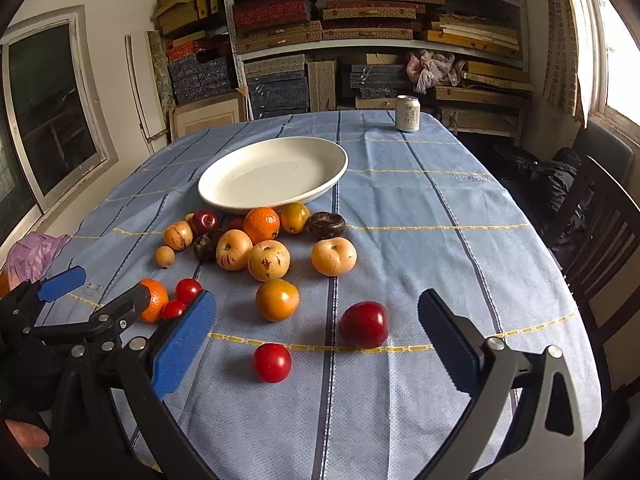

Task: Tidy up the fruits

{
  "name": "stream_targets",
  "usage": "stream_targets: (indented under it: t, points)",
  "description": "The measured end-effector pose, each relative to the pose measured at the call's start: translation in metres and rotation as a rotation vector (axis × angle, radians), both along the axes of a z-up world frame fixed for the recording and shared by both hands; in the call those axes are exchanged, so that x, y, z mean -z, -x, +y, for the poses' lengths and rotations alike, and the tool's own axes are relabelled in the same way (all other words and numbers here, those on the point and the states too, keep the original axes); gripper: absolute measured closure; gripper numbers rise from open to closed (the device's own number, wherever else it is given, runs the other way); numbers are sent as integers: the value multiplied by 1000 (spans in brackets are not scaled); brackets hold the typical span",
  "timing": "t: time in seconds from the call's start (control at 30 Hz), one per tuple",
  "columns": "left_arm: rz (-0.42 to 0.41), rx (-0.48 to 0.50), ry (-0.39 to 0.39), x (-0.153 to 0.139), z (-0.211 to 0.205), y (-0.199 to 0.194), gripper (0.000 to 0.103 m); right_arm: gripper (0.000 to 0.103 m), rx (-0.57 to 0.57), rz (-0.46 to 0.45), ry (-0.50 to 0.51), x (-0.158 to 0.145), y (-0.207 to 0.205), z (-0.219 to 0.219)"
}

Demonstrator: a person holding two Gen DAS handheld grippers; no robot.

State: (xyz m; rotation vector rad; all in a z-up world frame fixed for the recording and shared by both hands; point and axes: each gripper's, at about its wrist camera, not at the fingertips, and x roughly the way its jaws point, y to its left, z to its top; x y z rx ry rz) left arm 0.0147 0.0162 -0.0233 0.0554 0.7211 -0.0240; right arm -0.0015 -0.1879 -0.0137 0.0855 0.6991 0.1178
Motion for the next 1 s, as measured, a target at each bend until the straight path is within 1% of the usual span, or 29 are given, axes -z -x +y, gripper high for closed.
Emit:
stream_targets:
  t: [0.13,0.2,0.3,0.37,0.47,0.53,0.57,0.6,0.67,0.73,0.8,0.9,0.97,1.0]
  points:
    - [27,-9,-1,7,4,-5,4,4,0,16,14,6,-3,0]
    - [54,12,11,13,7,-6,4,4,-18,25,29,10,-6,0]
    - [90,80,20,20,15,-7,3,4,-103,48,60,20,-11,-2]
    - [98,68,3,25,28,-8,3,4,-157,88,81,32,-17,-8]
    - [133,33,-8,36,50,-13,3,4,-199,128,170,53,-26,-14]
    - [178,22,-3,46,62,-20,4,4,-192,149,234,65,-32,-19]
    - [202,5,3,51,69,-23,4,4,-193,152,231,68,-35,-22]
    - [218,-2,9,55,72,-26,4,4,-204,157,204,70,-38,-25]
    - [231,7,25,59,74,-31,4,4,-193,186,164,74,-48,-33]
    - [225,37,40,59,69,-34,4,4,-179,197,178,78,-56,-37]
    - [226,71,73,61,63,-40,3,4,-177,200,185,81,-61,-39]
    - [255,57,69,70,58,-49,3,4,-192,215,150,84,-67,-39]
    - [277,44,56,76,59,-55,3,5,-202,234,157,87,-72,-36]
    - [267,42,44,77,59,-56,3,11,-200,238,165,88,-73,-34]
